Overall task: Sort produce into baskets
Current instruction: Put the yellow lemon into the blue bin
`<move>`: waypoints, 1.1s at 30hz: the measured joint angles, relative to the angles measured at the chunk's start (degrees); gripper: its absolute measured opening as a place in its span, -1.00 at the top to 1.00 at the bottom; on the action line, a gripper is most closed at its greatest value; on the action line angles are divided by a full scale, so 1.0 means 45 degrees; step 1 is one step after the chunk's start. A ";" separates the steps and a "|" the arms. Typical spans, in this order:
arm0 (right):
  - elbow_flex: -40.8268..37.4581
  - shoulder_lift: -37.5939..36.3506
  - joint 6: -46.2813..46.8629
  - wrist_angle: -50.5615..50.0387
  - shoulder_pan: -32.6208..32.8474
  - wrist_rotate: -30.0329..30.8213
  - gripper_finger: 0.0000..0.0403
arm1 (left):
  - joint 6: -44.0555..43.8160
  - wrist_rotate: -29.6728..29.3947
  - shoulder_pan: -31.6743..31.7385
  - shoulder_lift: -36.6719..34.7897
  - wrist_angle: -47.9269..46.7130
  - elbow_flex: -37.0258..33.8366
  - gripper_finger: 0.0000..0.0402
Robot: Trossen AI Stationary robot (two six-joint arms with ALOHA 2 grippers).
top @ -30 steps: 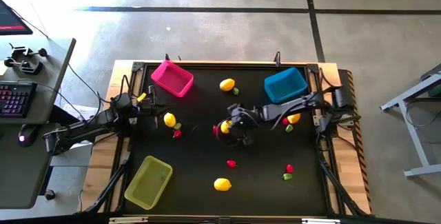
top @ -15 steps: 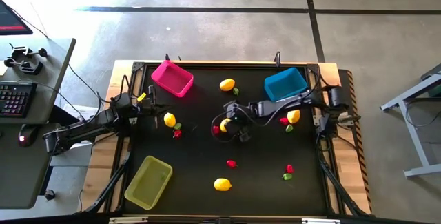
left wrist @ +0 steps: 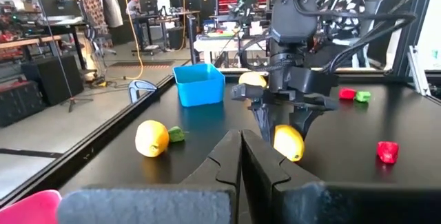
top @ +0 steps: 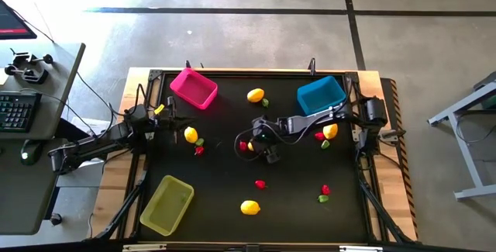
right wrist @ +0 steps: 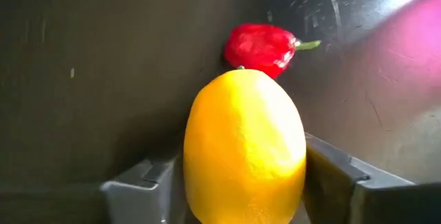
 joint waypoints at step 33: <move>-0.0005 -0.5514 0.6306 -0.8597 -0.7974 0.2785 0.11 | -0.0990 -0.0118 -0.0005 0.0000 0.0572 0.0000 1.00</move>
